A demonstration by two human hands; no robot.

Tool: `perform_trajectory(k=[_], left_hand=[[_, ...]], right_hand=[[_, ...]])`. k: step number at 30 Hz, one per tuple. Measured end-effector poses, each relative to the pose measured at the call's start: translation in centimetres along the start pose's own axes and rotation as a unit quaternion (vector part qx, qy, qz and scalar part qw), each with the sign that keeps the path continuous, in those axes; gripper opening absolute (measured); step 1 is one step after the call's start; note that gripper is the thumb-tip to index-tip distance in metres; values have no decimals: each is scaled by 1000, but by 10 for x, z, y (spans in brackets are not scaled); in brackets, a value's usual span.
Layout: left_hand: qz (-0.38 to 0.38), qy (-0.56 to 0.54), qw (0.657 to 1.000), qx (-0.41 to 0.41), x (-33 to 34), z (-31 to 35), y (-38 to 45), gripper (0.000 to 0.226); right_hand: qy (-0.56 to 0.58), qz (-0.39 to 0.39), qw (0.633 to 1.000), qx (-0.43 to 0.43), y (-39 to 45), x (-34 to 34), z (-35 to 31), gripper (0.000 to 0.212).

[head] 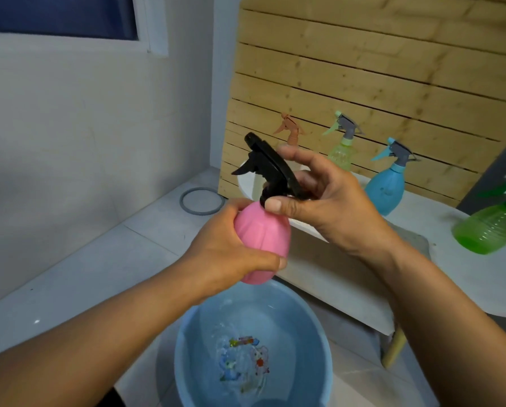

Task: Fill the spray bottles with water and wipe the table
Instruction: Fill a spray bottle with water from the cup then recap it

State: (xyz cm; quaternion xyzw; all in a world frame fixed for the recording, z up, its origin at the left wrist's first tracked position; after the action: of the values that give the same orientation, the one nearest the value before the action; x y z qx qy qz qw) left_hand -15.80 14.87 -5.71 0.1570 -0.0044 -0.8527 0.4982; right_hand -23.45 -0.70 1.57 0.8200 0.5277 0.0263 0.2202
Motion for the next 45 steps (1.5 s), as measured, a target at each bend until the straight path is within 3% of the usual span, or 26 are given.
perform_trajectory(k=[6,10,13,16,20,24,28,31,37,41,45], left_hand=[[37,10,999,-8,6,-8,-2,97],[52,-7,998,-25,22,-15,1,95],[55,-18,998,-38,30,-20,3,94],[60,-13,997,-42,32,-25,1,94],[49,-3,998,-44,33,-30,-1,95],[27,-4,999,-45,32,-32,-2,97],[19,-17,998,-54,32,-35,-5,95],[20,-26,998,-57,30,-35,-5,96],[37,-15,998,-45,26,-34,-9,97],[41,-33,998,-46,25,-33,-12,94],[45,-37,997,-42,25,-33,-11,87]], right_hand=[[-114,6,993,11,-5,5,4,23],[-200,126,972,-12,-17,11,21,30],[-279,163,945,-40,-22,13,25,36],[-294,138,944,-52,-23,8,28,30],[-250,34,966,-58,-21,0,30,9],[-155,-47,987,-18,-17,-7,35,21],[-61,-60,995,49,-17,-3,43,23],[-50,-41,996,55,-16,0,47,14],[-106,13,994,4,-24,8,48,17],[-79,78,994,16,-32,20,51,34],[-91,82,992,22,-33,24,47,47]])
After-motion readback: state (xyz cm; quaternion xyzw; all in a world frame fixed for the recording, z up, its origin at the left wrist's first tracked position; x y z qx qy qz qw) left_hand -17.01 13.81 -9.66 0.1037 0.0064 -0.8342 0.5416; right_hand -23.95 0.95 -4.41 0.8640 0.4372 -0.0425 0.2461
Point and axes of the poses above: each hand's wrist, its own y-axis towards the middle knuckle, its own x-axis out of the palm, z = x × y, the point moved 3 cm from there along y, towards the middle knuckle, and after that the axes turned 12 degrees about z, right-handed, at the moved point
